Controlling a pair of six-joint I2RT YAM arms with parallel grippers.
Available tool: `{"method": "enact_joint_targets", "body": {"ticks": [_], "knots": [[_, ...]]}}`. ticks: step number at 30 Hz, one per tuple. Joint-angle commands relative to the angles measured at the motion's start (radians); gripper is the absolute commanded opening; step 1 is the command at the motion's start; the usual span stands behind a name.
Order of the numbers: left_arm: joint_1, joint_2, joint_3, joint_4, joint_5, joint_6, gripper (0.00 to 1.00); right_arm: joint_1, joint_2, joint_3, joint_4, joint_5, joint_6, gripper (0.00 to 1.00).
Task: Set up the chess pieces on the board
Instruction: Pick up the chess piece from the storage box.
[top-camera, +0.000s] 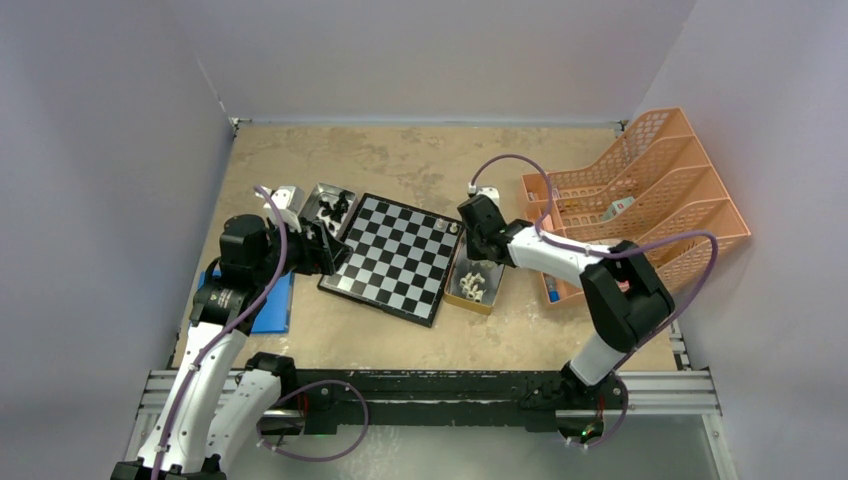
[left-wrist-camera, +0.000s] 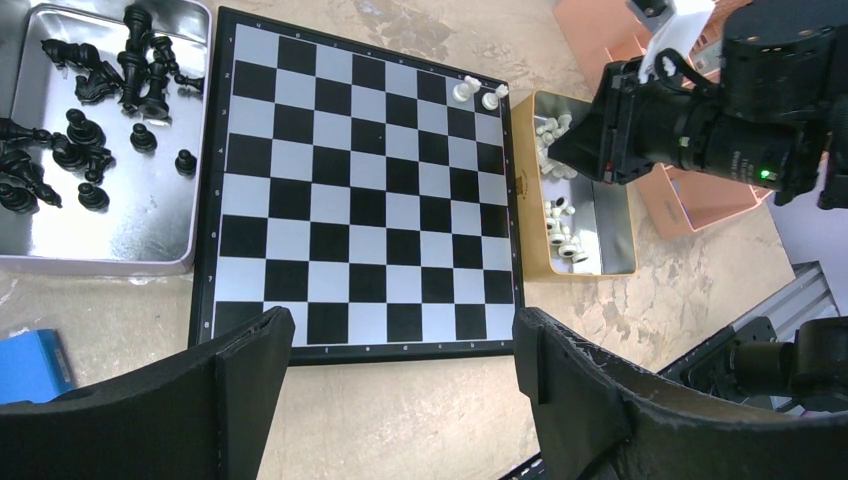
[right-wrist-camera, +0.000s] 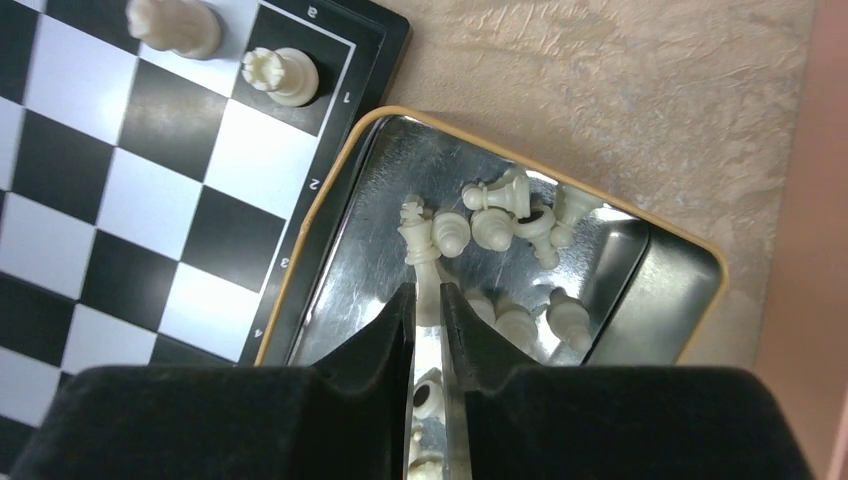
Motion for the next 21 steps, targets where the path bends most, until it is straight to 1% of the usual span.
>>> {"method": "enact_joint_targets", "body": {"ticks": [1,5,8,13,21], "knots": [[-0.005,0.003,-0.006,0.035,0.001,0.0,0.8,-0.002,-0.078,-0.012,-0.001,0.037,0.008,0.17],[-0.004,0.007,-0.006,0.035,0.002,0.0,0.8,-0.001,-0.086,-0.023,0.013,0.019,0.005,0.17],[-0.004,0.008,-0.006,0.034,0.003,0.0,0.8,-0.002,-0.064,-0.021,0.014,-0.001,0.002,0.23],[-0.005,0.002,-0.008,0.032,-0.005,-0.003,0.79,-0.002,-0.024,-0.018,0.016,-0.025,-0.006,0.28],[-0.005,0.003,-0.006,0.033,-0.003,-0.002,0.79,-0.001,0.019,-0.02,0.023,-0.035,-0.007,0.31]]}}
